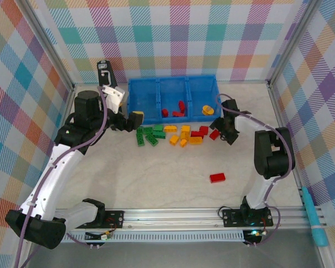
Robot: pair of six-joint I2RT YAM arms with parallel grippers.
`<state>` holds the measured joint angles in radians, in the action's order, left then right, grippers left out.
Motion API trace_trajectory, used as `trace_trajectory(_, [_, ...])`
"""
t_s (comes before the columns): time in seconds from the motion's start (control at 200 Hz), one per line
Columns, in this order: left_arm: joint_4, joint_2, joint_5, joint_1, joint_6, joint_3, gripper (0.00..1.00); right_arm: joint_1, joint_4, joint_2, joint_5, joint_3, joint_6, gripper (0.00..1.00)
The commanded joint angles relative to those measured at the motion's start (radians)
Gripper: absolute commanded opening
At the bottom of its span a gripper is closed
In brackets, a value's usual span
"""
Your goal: Sort the legos into containers by color
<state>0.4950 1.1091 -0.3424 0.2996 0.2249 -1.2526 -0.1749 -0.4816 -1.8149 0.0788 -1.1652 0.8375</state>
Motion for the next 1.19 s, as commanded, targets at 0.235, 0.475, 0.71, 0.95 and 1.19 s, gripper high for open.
trace_trajectory(0.235, [-0.015, 0.004, 0.009, 0.001, 0.001, -0.003, 1.00, -0.020, -0.082, -0.117, 0.040, -0.135, -0.158, 0.70])
trace_trajectory(0.475, [-0.013, 0.010, 0.010, 0.001, 0.003, -0.004, 1.00, -0.035, -0.116, -0.162, 0.062, -0.165, -0.189, 0.59])
trace_trajectory(0.71, [-0.015, 0.008, 0.013, 0.001, 0.003, -0.001, 1.00, -0.053, -0.139, -0.185, 0.078, -0.168, -0.244, 0.47])
trace_trajectory(0.95, [-0.018, 0.009, 0.011, 0.001, 0.003, 0.002, 1.00, -0.055, -0.114, -0.137, 0.101, -0.100, -0.364, 0.32])
trace_trajectory(1.19, [-0.025, 0.004, 0.014, 0.001, 0.004, 0.009, 1.00, -0.058, -0.043, 0.090, 0.104, -0.018, -0.496, 0.30])
